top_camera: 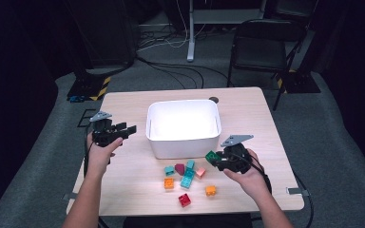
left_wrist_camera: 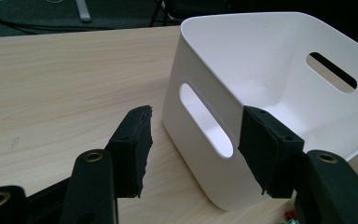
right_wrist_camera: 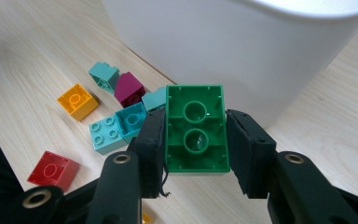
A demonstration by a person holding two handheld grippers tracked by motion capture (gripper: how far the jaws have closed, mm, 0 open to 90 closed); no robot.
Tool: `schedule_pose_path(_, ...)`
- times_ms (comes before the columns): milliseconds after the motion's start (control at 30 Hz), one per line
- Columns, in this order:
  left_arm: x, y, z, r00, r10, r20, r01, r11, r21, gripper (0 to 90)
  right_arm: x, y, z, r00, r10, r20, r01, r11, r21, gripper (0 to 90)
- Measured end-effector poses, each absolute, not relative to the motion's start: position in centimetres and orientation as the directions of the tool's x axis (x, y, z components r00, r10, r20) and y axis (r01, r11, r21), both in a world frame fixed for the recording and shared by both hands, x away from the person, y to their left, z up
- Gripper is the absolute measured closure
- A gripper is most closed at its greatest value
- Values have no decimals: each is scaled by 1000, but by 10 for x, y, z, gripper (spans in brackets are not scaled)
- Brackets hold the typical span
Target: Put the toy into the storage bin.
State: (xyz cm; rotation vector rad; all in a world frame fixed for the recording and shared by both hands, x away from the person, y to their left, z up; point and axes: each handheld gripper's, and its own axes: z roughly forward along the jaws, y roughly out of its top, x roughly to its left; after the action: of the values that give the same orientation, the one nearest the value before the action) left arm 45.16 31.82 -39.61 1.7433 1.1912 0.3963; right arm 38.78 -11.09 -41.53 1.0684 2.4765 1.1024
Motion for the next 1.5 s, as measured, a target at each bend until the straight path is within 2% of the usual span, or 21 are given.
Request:
schedule_pose_path(367,452,320,-396,460,857,-231,551,-72,832,433,396,-110,-382,-743,665,81,504,475,721,586)
schedule_pose_path(600,452,319,-395,462,856,-233,549,-69,833,433,404,-110,-354,-768,630,119,496,467,732,586)
schedule_pose_path(900,451,321,-394,466,854,-232,546,-71,835,433,420,-100,-327,-765,642,57,445,462,767,585)
schedule_pose_path(1333,453,324,-397,462,855,-237,549,-67,833,433,462,-70,-318,-754,656,38,440,461,770,586)
schedule_pose_path(1500,453,323,-397,465,853,-238,553,-70,830,433,486,-56,-326,-742,668,59,474,460,750,585)
